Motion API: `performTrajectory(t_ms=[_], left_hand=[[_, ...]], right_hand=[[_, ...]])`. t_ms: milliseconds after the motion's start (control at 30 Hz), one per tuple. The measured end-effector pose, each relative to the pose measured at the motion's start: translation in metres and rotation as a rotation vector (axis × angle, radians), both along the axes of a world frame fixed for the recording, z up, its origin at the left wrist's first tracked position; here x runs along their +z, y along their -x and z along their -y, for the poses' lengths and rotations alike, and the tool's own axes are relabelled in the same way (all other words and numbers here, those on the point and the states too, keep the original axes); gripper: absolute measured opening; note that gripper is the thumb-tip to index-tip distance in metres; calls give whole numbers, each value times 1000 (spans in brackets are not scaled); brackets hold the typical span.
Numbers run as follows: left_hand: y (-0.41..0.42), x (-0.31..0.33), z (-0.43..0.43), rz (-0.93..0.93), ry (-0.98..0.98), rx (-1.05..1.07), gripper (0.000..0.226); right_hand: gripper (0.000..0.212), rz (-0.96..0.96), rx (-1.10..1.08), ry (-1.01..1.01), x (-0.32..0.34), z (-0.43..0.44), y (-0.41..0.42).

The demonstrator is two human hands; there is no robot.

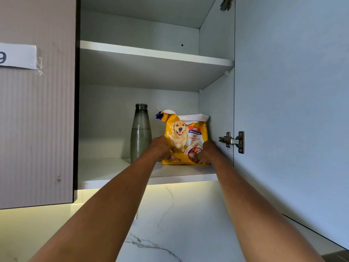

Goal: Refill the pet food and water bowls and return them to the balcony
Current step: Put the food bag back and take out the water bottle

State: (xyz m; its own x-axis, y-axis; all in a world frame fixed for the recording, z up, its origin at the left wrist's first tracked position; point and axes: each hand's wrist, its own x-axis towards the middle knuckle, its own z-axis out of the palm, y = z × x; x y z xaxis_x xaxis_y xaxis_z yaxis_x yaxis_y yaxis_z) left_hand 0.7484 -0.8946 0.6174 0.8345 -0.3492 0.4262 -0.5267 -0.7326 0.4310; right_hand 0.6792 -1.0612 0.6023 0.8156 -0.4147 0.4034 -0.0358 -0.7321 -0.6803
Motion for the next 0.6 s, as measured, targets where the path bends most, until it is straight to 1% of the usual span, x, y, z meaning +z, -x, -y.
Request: performTrajectory(t_ms=[67, 167, 267, 333, 433, 500, 600], left_hand=[[2, -1, 0, 16, -13, 2, 70], [10, -5, -9, 81, -58, 36, 66], [25, -13, -26, 180, -10, 50, 55], [39, -20, -45, 303, 42, 45, 44], [62, -30, -86, 588, 24, 34, 26], [75, -33, -119, 782, 7, 33, 25], [81, -31, -164, 980, -4, 97, 35]], right_hand=[[72, 4, -8, 20, -2, -1, 5], [64, -15, -41, 57, -6, -10, 18], [61, 59, -133, 129, -15, -27, 33], [64, 157, -184, 184, -22, -44, 43], [60, 282, -84, 204, -26, -71, 49], [54, 315, 20, 168, -23, -93, 46], [50, 312, 128, 138, -15, -123, 30]])
